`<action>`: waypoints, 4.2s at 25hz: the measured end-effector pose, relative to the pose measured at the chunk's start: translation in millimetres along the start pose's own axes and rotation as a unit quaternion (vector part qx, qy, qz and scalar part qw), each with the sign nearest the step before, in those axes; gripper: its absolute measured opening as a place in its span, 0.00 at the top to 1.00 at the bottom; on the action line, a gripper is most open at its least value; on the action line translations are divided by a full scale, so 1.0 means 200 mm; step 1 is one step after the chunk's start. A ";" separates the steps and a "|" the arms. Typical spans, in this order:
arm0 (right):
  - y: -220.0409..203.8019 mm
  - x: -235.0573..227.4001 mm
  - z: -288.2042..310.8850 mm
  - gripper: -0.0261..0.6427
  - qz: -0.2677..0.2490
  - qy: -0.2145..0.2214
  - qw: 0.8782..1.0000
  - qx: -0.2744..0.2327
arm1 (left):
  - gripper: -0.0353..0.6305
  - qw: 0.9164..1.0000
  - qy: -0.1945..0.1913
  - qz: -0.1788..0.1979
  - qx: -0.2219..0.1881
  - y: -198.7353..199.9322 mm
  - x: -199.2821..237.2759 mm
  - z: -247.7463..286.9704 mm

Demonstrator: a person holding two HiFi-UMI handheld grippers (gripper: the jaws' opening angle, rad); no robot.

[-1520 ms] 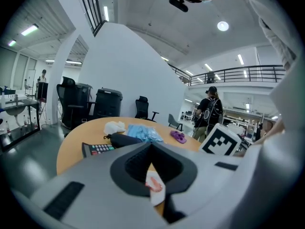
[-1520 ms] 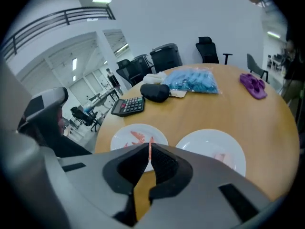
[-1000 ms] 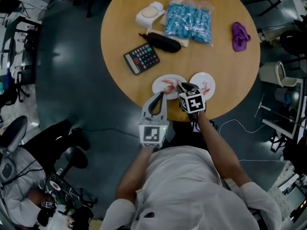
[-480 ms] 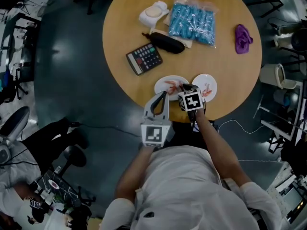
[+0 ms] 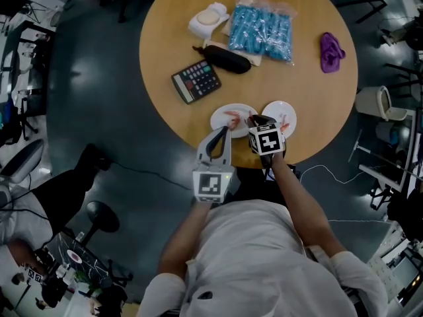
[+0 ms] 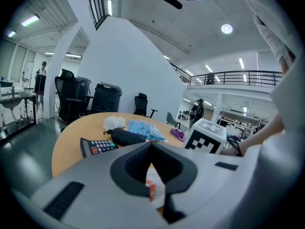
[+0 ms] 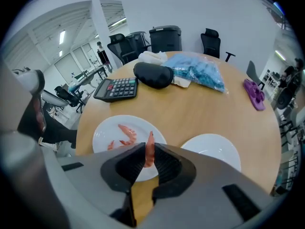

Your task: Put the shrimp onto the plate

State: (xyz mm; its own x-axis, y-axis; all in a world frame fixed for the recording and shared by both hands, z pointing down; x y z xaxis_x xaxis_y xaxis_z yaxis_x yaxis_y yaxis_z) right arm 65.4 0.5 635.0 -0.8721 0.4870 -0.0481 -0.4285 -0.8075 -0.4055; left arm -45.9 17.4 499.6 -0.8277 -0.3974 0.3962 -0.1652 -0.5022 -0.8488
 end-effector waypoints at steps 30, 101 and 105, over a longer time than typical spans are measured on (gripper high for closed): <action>-0.21 -0.59 -0.05 0.84 0.037 -0.055 0.998 0.005 | 0.94 1.000 0.010 0.013 0.006 -0.02 -0.09 -0.01; -0.19 -0.31 0.00 0.87 -0.137 -0.016 0.990 -0.014 | 0.94 1.000 0.017 0.008 0.014 -0.11 -0.26 -0.15; -0.20 -0.33 0.00 0.87 -0.139 -0.017 0.990 -0.008 | 0.94 1.000 0.018 0.007 0.011 -0.10 -0.25 -0.14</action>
State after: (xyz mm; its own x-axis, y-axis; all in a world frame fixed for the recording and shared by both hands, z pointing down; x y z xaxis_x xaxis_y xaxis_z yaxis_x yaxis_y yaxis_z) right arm 139.2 0.6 654.3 -0.7289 0.6776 0.0979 -0.6493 -0.6388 -0.4128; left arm -16.6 69.7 487.3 -0.8483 -0.3771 0.3718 -0.1428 -0.5132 -0.8463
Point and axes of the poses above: the fingertips, and each gripper's own axes: z forward along the fingers, x to its left, y out of its top, the point moved 1 cm from there along -z, backward along the fingers, and after that the axes turned 11 degrees about -z, right-handed, at the moved point
